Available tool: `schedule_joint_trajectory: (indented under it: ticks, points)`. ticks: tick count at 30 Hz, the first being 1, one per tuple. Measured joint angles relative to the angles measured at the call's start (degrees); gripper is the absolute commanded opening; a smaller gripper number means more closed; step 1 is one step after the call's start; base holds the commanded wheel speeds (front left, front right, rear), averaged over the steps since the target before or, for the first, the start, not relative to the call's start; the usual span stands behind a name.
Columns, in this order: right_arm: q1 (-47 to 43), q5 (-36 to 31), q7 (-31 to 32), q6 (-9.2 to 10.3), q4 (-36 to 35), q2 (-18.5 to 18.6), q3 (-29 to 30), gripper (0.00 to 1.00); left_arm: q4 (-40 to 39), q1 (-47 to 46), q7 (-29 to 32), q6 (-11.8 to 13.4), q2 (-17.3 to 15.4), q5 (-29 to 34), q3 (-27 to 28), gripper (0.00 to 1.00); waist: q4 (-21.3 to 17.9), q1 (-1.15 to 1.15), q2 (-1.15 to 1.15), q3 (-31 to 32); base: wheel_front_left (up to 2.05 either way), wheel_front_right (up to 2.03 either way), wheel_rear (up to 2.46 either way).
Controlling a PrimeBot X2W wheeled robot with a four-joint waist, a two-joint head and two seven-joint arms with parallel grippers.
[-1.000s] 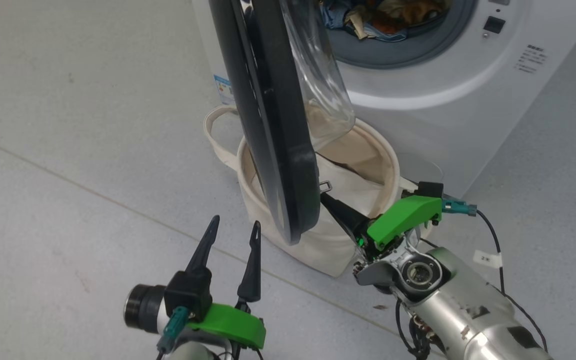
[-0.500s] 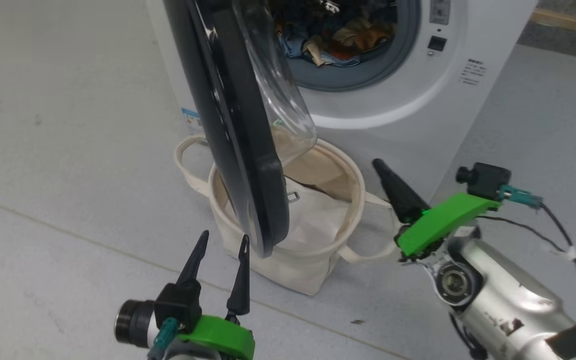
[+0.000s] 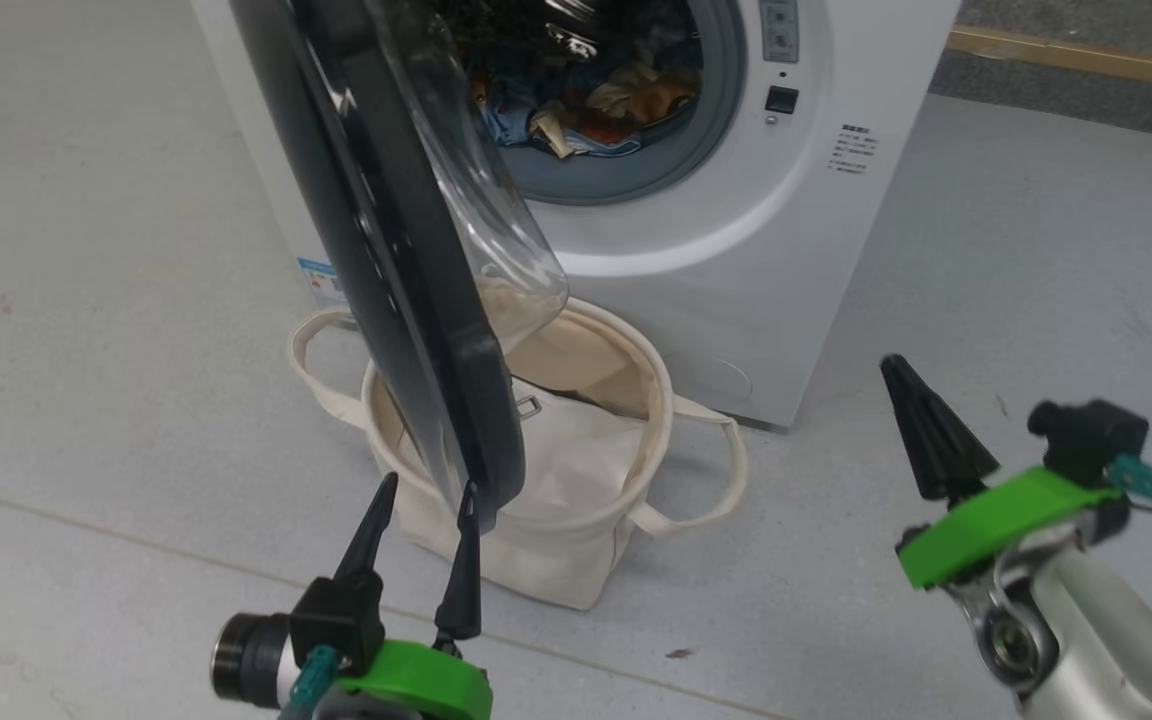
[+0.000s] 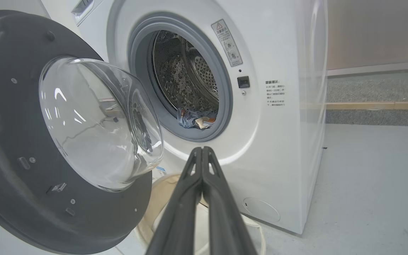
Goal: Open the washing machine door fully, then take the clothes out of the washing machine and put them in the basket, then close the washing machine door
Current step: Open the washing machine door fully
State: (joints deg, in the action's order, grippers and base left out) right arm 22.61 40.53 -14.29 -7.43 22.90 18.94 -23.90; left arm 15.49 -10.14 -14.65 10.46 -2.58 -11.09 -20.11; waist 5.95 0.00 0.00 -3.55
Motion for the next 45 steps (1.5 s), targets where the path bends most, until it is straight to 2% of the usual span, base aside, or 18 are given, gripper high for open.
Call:
schedule_joint_trajectory:
  ticks: [3,5,9,16,25,45]
  points:
    - [-4.00,-8.39,0.00,0.00,-2.85,-1.43,5.23,0.00,0.00,0.14,0.00,-0.45,0.00,0.00,0.30,1.00,-0.55,0.00,0.00,0.20,0.00,0.00,0.00]
    - [-6.37,-14.06,0.00,0.00,-5.81,-3.32,10.09,1.00,0.00,0.30,0.00,-0.46,0.00,0.46,0.60,1.00,-0.85,0.00,0.00,0.31,0.00,0.00,0.00]
    - [-10.91,-20.93,-0.01,0.00,-10.37,-7.51,17.04,1.00,0.02,0.72,0.00,-0.77,-0.01,0.92,0.82,1.00,-1.34,0.00,0.00,0.47,0.00,0.00,0.00]
    - [-16.43,-25.21,-0.01,0.00,-9.96,-11.18,21.15,1.00,0.11,0.74,0.00,-1.45,-0.01,1.44,1.52,1.00,-1.77,0.00,0.00,1.03,0.00,0.00,0.00]
    - [-17.35,-26.93,-0.01,0.00,-6.19,-12.02,21.68,1.00,0.54,1.08,0.00,-1.93,-0.01,2.35,2.46,1.00,-1.59,0.00,0.00,1.74,0.00,0.00,0.00]
    - [-17.33,-26.93,-0.01,0.00,-5.46,-13.16,21.20,1.00,0.99,1.93,0.00,-2.45,-0.01,2.43,2.81,1.00,-1.75,0.00,0.00,2.04,0.00,0.00,0.00]
